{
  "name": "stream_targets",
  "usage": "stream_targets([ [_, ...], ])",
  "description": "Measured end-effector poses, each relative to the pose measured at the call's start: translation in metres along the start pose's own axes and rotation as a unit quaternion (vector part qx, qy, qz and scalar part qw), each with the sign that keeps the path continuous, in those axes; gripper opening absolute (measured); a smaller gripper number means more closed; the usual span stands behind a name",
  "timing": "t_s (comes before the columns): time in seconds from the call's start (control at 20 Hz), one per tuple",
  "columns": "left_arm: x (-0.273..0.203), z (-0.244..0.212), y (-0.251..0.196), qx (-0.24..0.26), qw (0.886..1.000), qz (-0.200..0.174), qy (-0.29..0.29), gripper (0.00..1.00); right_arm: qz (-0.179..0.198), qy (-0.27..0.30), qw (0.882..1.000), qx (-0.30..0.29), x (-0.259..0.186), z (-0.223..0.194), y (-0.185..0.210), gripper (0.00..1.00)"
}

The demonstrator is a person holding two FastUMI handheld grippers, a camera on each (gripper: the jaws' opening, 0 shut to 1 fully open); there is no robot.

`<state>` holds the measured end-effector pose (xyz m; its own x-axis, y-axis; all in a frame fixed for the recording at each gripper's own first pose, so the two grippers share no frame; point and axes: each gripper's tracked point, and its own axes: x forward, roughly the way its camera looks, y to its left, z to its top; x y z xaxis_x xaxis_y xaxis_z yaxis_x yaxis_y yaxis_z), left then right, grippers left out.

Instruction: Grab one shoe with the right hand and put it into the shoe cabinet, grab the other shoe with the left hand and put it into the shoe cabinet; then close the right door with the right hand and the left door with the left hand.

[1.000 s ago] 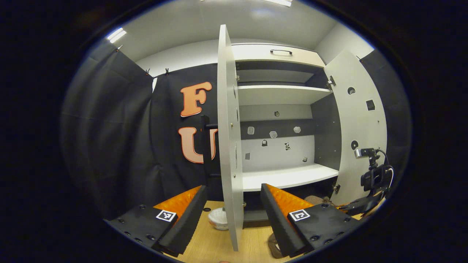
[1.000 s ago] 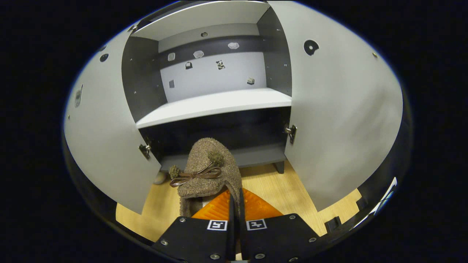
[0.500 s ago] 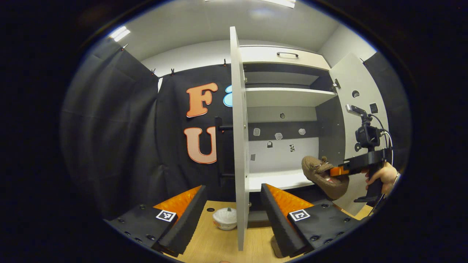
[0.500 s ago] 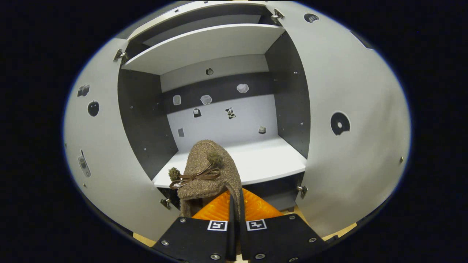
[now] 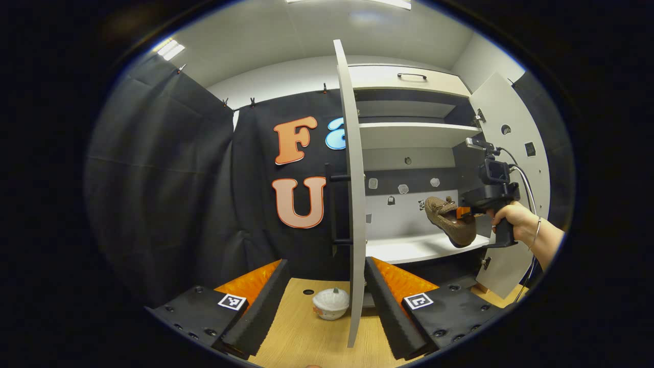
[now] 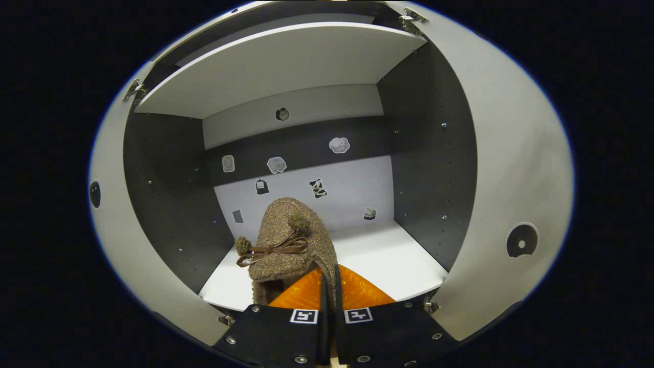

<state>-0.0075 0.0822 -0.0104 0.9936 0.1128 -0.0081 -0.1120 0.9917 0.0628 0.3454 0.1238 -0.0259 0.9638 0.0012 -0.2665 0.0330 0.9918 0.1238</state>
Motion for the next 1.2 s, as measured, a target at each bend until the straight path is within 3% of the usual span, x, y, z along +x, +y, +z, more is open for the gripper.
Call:
stream_targets([
  [0.1,-0.001,0.001,0.005,0.001,1.0,0.008,-0.001,0.99,-0.01,0.007,1.0,0.003,0.028,0.0,-0.002,0.04],
  [0.2,-0.001,-0.001,0.007,0.002,1.0,0.012,0.004,0.93,-0.013,0.028,1.0,0.001,0.051,-0.009,-0.003,0.05],
  [0.3,-0.003,-0.001,0.008,0.003,1.0,0.015,0.006,0.93,-0.023,0.041,0.999,-0.003,0.069,-0.016,-0.007,0.04],
  [0.35,-0.002,-0.001,0.008,0.005,1.0,0.015,0.007,0.96,-0.028,0.044,0.999,-0.006,0.076,-0.019,-0.01,0.04],
  [0.4,-0.003,-0.002,0.01,0.007,1.0,0.017,0.008,0.93,-0.031,0.051,0.998,-0.006,0.081,-0.024,-0.011,0.04],
  [0.45,-0.003,-0.001,0.011,0.007,1.0,0.02,0.007,0.99,-0.029,0.06,0.998,-0.006,0.084,-0.029,-0.011,0.05],
  [0.6,-0.004,-0.003,0.01,-0.002,1.0,0.02,0.01,0.96,-0.024,0.067,0.997,-0.005,0.087,-0.033,-0.009,0.07],
  [0.8,-0.004,-0.005,0.01,-0.01,1.0,0.019,0.013,0.99,-0.029,0.045,0.999,0.002,0.08,-0.018,-0.014,0.26],
  [0.85,-0.004,-0.005,0.009,-0.011,1.0,0.017,0.012,0.96,-0.026,0.046,0.999,0.002,0.076,-0.017,-0.014,0.39],
  [0.95,-0.004,-0.005,0.009,-0.013,1.0,0.012,0.011,0.96,-0.019,0.042,0.999,-0.002,0.063,-0.016,-0.012,0.52],
  [1.2,-0.003,-0.001,0.002,-0.011,1.0,-0.012,0.002,0.96,-0.005,0.014,0.999,-0.03,0.019,-0.014,-0.009,0.78],
])
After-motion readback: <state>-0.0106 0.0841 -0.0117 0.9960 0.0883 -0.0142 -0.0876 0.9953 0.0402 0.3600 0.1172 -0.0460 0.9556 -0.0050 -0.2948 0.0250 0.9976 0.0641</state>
